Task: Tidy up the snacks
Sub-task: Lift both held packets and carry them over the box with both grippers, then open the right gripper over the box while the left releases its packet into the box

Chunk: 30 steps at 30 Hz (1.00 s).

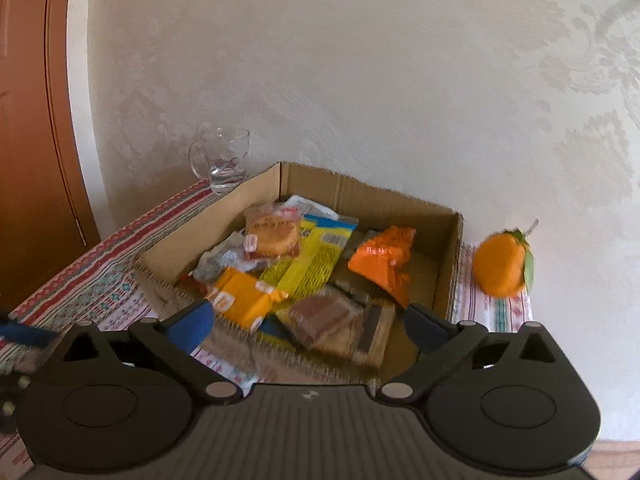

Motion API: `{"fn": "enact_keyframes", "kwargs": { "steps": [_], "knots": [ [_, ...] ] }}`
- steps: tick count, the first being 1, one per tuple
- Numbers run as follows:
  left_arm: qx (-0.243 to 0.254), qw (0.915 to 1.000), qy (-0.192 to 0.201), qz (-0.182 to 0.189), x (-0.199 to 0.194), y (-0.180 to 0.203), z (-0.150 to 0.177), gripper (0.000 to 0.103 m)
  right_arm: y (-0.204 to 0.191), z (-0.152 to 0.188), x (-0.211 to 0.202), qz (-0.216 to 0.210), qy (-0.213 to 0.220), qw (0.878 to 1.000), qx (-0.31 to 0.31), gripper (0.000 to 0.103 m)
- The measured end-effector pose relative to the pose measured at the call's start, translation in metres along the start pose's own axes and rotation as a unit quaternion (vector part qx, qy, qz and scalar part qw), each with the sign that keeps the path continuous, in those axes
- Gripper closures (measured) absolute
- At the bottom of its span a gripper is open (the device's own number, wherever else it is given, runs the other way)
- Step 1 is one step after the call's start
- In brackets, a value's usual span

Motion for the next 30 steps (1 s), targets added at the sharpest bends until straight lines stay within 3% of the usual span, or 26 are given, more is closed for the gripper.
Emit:
{"fn": "enact_keyframes", "kwargs": {
  "steps": [10, 21, 30],
  "knots": [
    [0.027, 0.9995, 0.013, 0.011, 0.003, 0.006, -0.045, 0.057, -0.004, 0.038, -0.023, 0.028, -0.005, 1.0, 0.003, 0.0],
    [0.05, 0.9978, 0.043, 0.008, 0.037, 0.015, -0.118, 0.057, 0.006, 0.044, -0.033, 0.03, 0.001, 0.999, 0.016, 0.0],
    [0.016, 0.9988, 0.043, 0.019, 0.084, 0.024, -0.155, 0.057, 0.013, 0.047, -0.032, 0.029, -0.003, 0.999, 0.028, 0.0]
  ]
}}
Point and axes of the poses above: each gripper's, at about its wrist camera, not at the fingertips, and x roughly the way its jaws point, y to its right, z to its underside, the point moved 5 cm from there along x, roughly the way its jaws point, and after that the axes turned 9 degrees about x, right-handed, at the moved point
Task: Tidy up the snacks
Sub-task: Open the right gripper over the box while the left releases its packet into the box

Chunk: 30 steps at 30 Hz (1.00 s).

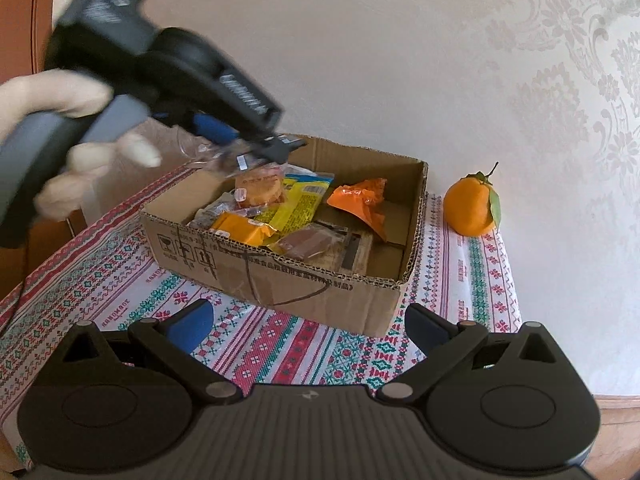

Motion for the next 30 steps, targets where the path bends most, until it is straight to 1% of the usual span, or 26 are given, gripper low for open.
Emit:
{"fn": "enact_keyframes", "kwargs": {
  "steps": [3, 4, 5, 6, 7, 8, 10, 13, 14, 16, 18, 21, 23, 26, 28, 30],
  "knots": [
    [-0.023, 0.9997, 0.006, 0.004, 0.011, 0.001, 0.0, 0.056, 0.001, 0.0, 0.002, 0.004, -0.001, 1.0, 0.004, 0.0],
    [-0.028, 0.9995, 0.012, 0.003, 0.014, 0.001, 0.0, 0.05, 0.002, 0.0, 0.002, 0.004, -0.002, 1.0, 0.005, 0.0],
    [-0.033, 0.9993, 0.018, 0.0, 0.016, 0.001, 0.0, 0.036, 0.002, 0.0, 0.002, 0.005, -0.002, 1.0, 0.005, 0.0],
    [-0.034, 0.9991, 0.024, -0.009, 0.017, 0.0, 0.0, 0.027, 0.002, 0.001, 0.002, 0.006, -0.002, 1.0, 0.004, 0.0],
    [-0.035, 0.9988, 0.029, -0.02, 0.016, -0.001, 0.001, 0.011, 0.002, 0.001, 0.001, 0.007, -0.003, 1.0, 0.004, 0.0],
    [-0.035, 0.9982, 0.038, -0.03, 0.013, -0.002, 0.001, 0.006, 0.003, 0.001, 0.001, 0.007, -0.003, 1.0, 0.004, 0.0],
    [-0.029, 0.9972, 0.057, -0.039, 0.005, -0.004, 0.002, 0.006, 0.003, 0.001, 0.001, 0.007, -0.004, 1.0, 0.005, 0.0],
    [-0.013, 0.9962, 0.062, -0.059, -0.007, -0.006, 0.003, 0.005, 0.004, 0.001, 0.001, 0.011, -0.005, 1.0, 0.008, 0.0],
    [-0.006, 0.9954, 0.067, -0.068, -0.013, -0.006, 0.005, 0.004, 0.004, 0.0, 0.001, 0.012, -0.005, 1.0, 0.009, 0.0],
    [0.008, 0.9933, 0.078, -0.085, -0.025, -0.006, 0.01, 0.001, 0.004, -0.001, 0.0, 0.014, -0.006, 1.0, 0.011, 0.0],
    [0.023, 0.9905, 0.087, -0.104, -0.037, -0.004, 0.019, 0.001, 0.004, -0.003, -0.002, 0.021, -0.007, 1.0, 0.011, 0.0],
    [0.046, 0.9868, 0.088, -0.128, -0.051, -0.002, 0.037, 0.001, 0.005, -0.005, -0.003, 0.036, -0.012, 0.999, 0.014, 0.0],
    [0.053, 0.9878, 0.077, -0.125, -0.057, 0.0, 0.05, 0.001, 0.008, -0.005, -0.003, 0.051, -0.017, 0.998, 0.022, 0.0],
    [0.036, 0.9897, 0.052, -0.128, -0.065, 0.0, 0.073, 0.001, 0.014, -0.003, 0.001, 0.074, -0.031, 0.996, 0.041, 0.0],
    [0.009, 0.9903, 0.036, -0.134, -0.072, -0.003, 0.087, 0.001, 0.015, -0.003, 0.001, 0.086, -0.042, 0.994, 0.051, 0.0],
    [-0.028, 0.9899, 0.03, -0.135, -0.082, -0.005, 0.096, 0.001, 0.013, -0.006, -0.003, 0.095, -0.041, 0.993, 0.057, 0.0]
  ]
}}
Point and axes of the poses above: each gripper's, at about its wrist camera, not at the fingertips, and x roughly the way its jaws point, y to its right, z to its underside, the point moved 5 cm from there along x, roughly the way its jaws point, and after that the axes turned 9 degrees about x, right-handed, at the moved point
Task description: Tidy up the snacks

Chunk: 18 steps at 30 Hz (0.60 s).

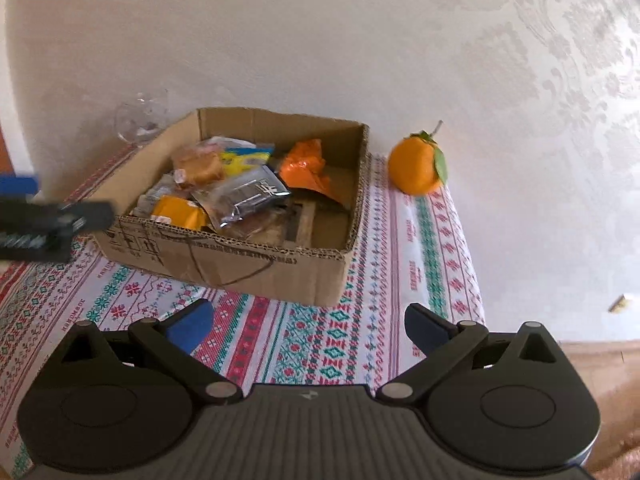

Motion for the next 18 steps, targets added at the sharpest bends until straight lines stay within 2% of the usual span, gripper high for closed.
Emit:
{"fn": "enact_keyframes", "kwargs": {
  "steps": [3, 6, 10, 18],
  "knots": [
    [-0.021, 0.9996, -0.016, -0.003, -0.014, -0.004, 0.004, 0.001, -0.004, -0.005, -0.013, 0.008, 0.005, 1.0, 0.009, 0.0],
    [-0.001, 0.9995, -0.025, -0.017, -0.025, -0.004, 0.001, 0.001, -0.006, -0.014, -0.027, 0.015, 0.014, 1.0, 0.018, 0.0],
    [0.005, 0.9999, -0.011, -0.007, -0.04, -0.002, -0.002, 0.001, -0.009, -0.023, -0.045, 0.017, 0.036, 0.999, 0.028, 0.0],
    [0.011, 0.9998, 0.002, -0.015, -0.051, -0.001, -0.005, 0.001, -0.015, -0.026, -0.057, 0.02, 0.046, 0.998, 0.025, 0.0]
  ]
}}
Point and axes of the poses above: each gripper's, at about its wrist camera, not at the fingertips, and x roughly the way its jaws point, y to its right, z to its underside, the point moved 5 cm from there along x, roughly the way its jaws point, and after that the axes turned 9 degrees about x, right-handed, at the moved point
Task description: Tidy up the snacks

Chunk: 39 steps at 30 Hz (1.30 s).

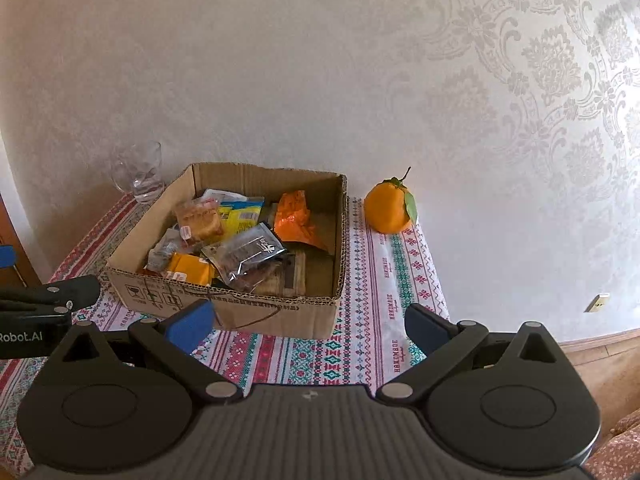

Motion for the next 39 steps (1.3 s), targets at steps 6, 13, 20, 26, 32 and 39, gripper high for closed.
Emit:
{"fn": "enact_keyframes", "kwargs": {
  "steps": [6, 13, 20, 26, 32, 39],
  "knots": [
    [-0.001, 1.0, 0.001, -0.001, -0.0028, 0.0003, -0.0003, 0.001, -0.0027, 0.0002, -0.0049, 0.0, 0.005, 1.0, -0.005, 0.0],
    [0.0, 1.0, 0.001, -0.001, -0.0034, -0.0005, 0.0005, 0.001, -0.0032, 0.0001, -0.0073, -0.002, 0.006, 1.0, -0.006, 0.0],
    [-0.001, 1.0, 0.002, -0.003, -0.0047, -0.0017, 0.0004, 0.001, -0.0049, 0.0002, -0.0084, -0.003, 0.007, 1.0, -0.008, 0.0],
    [-0.003, 1.0, 0.003, -0.005, -0.0057, -0.0022, 0.0007, 0.001, -0.0056, 0.0004, -0.0084, -0.001, 0.005, 1.0, -0.01, 0.0],
    [-0.004, 0.9999, 0.006, -0.008, -0.0073, -0.0016, -0.0001, 0.001, -0.0043, -0.0006, -0.0081, 0.0, 0.006, 1.0, -0.011, 0.0],
    [-0.005, 0.9999, 0.006, -0.01, -0.0084, -0.0014, 0.0, 0.001, -0.0048, 0.0, -0.0081, 0.002, 0.007, 1.0, -0.011, 0.0]
  ]
}}
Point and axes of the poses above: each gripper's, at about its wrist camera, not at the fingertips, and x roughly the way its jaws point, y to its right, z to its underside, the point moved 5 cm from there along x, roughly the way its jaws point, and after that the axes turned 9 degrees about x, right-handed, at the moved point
